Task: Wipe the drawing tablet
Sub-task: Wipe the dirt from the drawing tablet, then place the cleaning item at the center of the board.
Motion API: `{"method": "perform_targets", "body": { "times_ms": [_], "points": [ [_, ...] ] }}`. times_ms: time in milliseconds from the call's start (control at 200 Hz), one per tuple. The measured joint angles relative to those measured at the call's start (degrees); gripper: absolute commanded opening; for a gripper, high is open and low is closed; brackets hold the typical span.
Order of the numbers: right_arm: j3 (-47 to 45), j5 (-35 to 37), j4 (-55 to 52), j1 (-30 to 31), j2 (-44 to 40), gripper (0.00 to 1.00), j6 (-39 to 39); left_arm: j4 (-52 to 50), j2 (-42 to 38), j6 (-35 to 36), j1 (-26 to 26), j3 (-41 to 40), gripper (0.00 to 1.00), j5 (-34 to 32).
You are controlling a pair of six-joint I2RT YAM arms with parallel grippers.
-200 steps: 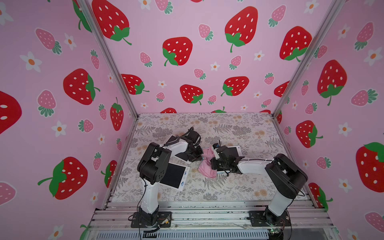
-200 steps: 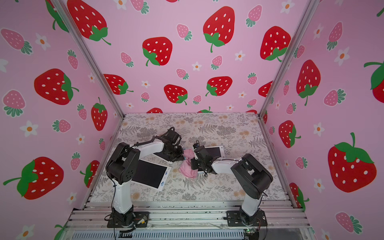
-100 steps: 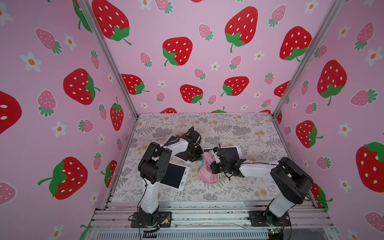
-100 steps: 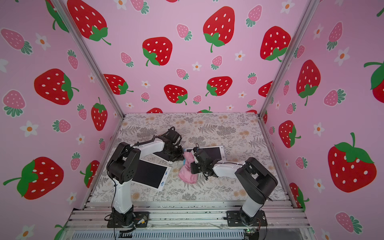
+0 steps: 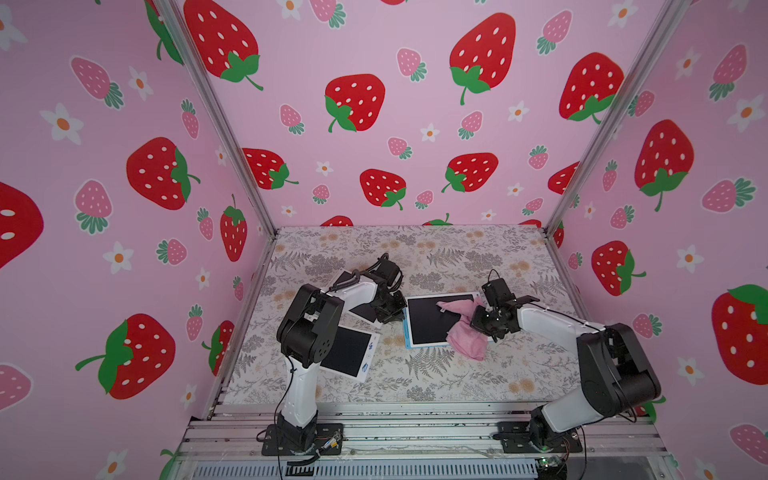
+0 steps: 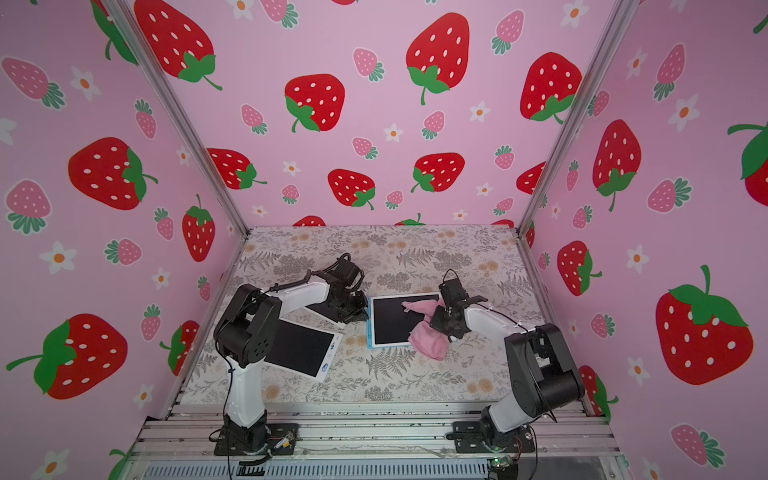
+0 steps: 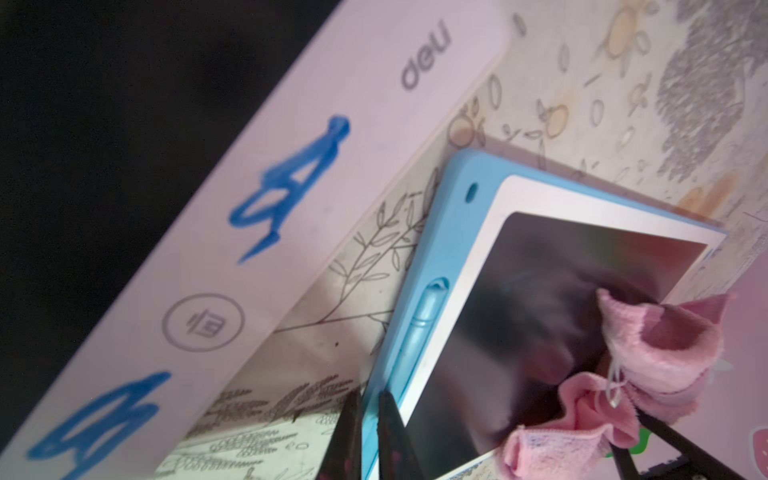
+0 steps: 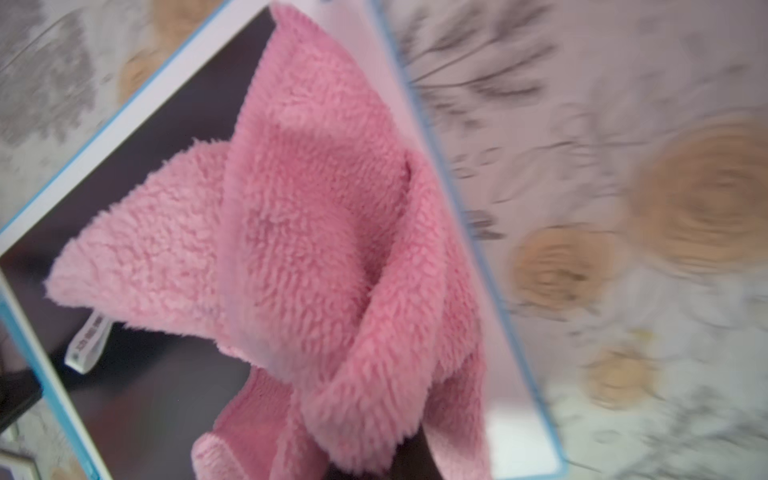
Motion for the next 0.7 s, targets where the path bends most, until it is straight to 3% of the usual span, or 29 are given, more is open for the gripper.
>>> {"method": "perform_targets", "body": {
  "times_ms": [300,465,530,695],
  "points": [
    [5.8,4.1,-10.9,-18.9,0.1,0.00,1.5,-0.8,0.2,0.8,0.0,0.7,0.13,-0.1],
    [8.8,5.8,-13.0,-23.0,1.7,0.00,0.2,-1.8,0.6,1.3,-0.2,1.6,0.14,-0.4],
    [9.4,6.3,-13.2,-23.0,2.6,0.08,-0.4,-2.3,0.9,1.4,-0.2,2.1,0.15,-0.6],
    [10.1,6.2,-14.3,-23.0,4.0,0.38,-1.8,-3.0,1.0,2.1,-0.3,2.8,0.19,-0.8]
  ]
}}
